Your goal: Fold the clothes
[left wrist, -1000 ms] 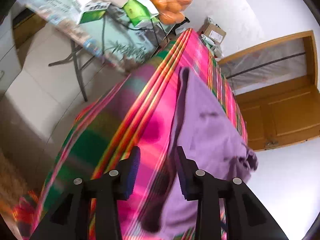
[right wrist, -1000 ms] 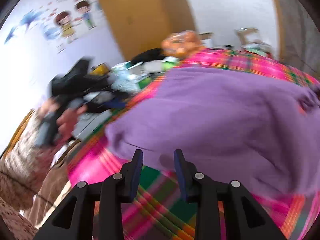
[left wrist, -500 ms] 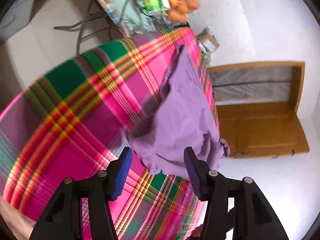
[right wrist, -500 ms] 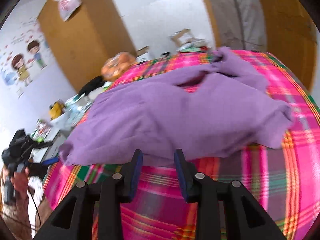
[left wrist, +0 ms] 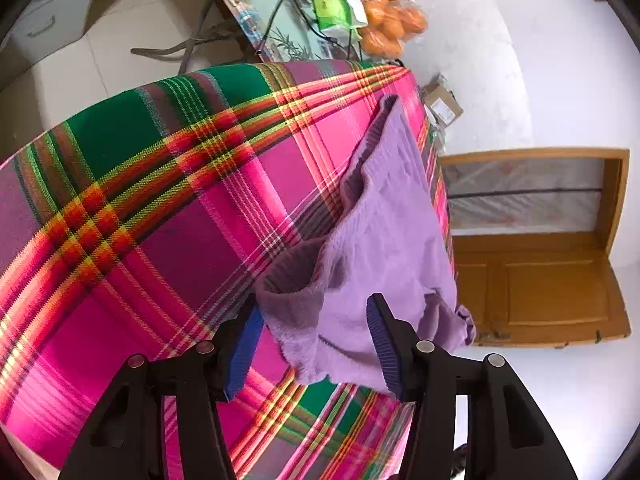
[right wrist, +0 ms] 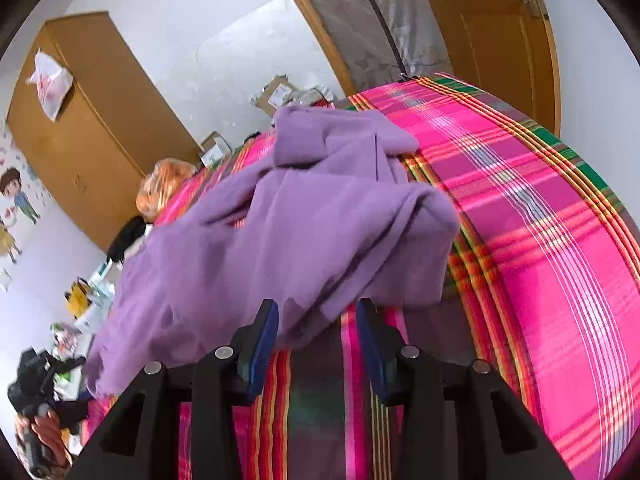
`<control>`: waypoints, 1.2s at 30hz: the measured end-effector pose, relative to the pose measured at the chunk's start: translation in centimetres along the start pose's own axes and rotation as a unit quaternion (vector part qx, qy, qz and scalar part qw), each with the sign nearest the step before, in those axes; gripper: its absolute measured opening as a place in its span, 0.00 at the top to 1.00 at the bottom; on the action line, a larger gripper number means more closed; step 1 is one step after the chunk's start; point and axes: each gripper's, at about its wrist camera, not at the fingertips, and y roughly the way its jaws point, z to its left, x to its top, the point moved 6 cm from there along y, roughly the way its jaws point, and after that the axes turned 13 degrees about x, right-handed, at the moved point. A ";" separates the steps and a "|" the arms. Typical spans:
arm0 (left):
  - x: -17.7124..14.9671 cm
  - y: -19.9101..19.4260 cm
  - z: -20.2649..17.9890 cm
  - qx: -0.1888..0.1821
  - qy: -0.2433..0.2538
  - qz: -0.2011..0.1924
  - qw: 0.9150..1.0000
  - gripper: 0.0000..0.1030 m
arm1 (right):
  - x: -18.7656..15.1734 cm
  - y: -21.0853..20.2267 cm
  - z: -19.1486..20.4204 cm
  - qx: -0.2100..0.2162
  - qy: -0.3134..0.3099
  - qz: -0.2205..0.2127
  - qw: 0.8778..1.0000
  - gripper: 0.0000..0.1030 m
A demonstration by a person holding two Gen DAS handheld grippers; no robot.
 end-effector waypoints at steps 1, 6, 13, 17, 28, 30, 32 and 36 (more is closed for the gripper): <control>0.0 0.1 0.0 0.000 -0.006 0.000 1.000 0.48 | 0.4 0.1 -0.1 0.006 0.002 -0.004 1.000 0.60; 0.2 0.3 -0.1 0.016 -0.003 -0.006 1.000 0.67 | 1.9 1.4 -1.1 0.024 0.025 -0.007 0.999 0.61; 1.2 -0.3 -0.4 0.021 0.005 -0.020 1.000 0.90 | 2.6 1.2 -1.0 0.027 0.028 -0.019 0.999 0.95; 1.8 -0.8 -0.6 0.021 0.010 -0.028 0.999 0.90 | 2.7 -0.3 0.3 0.033 0.017 -0.036 0.999 0.95; 2.3 -2.9 0.1 -0.003 0.010 -0.039 0.999 0.90 | 2.6 -6.9 4.8 0.038 -0.017 -0.074 0.996 0.95; 2.2 -3.4 0.4 -0.008 0.010 -0.038 0.999 0.90 | 2.2 -7.8 5.1 0.034 -0.018 -0.073 0.997 0.95; 1.9 -3.7 0.7 -0.012 0.006 -0.034 0.999 0.90 | 1.8 -8.2 5.1 0.024 -0.018 -0.068 0.997 0.96; 1.3 -3.5 1.8 -0.010 0.001 -0.030 1.000 0.90 | 0.4 -6.8 3.3 -0.003 0.008 -0.031 0.999 0.95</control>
